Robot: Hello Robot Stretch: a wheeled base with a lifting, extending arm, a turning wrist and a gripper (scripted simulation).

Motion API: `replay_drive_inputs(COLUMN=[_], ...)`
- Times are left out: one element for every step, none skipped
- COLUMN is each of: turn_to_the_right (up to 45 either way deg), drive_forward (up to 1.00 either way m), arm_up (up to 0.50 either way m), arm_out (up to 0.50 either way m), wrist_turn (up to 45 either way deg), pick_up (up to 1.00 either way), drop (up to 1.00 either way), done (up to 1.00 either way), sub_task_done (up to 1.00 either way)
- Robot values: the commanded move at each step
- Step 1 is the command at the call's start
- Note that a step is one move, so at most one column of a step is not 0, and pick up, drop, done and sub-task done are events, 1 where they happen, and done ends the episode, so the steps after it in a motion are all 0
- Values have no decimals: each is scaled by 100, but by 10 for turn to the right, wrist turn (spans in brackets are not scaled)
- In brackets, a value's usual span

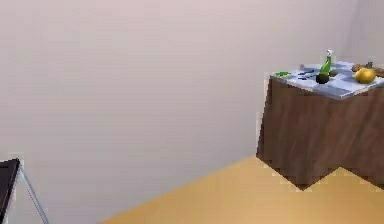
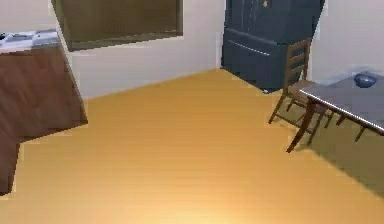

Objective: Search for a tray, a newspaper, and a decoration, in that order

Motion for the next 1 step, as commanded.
replay_drive_inputs(turn_to_the_right=[450], drive_forward=[0], arm_up=[0], arm_out=[0], wrist_turn=[0], pick_up=[0], drop=[0], done=[0], sub_task_done=[0])
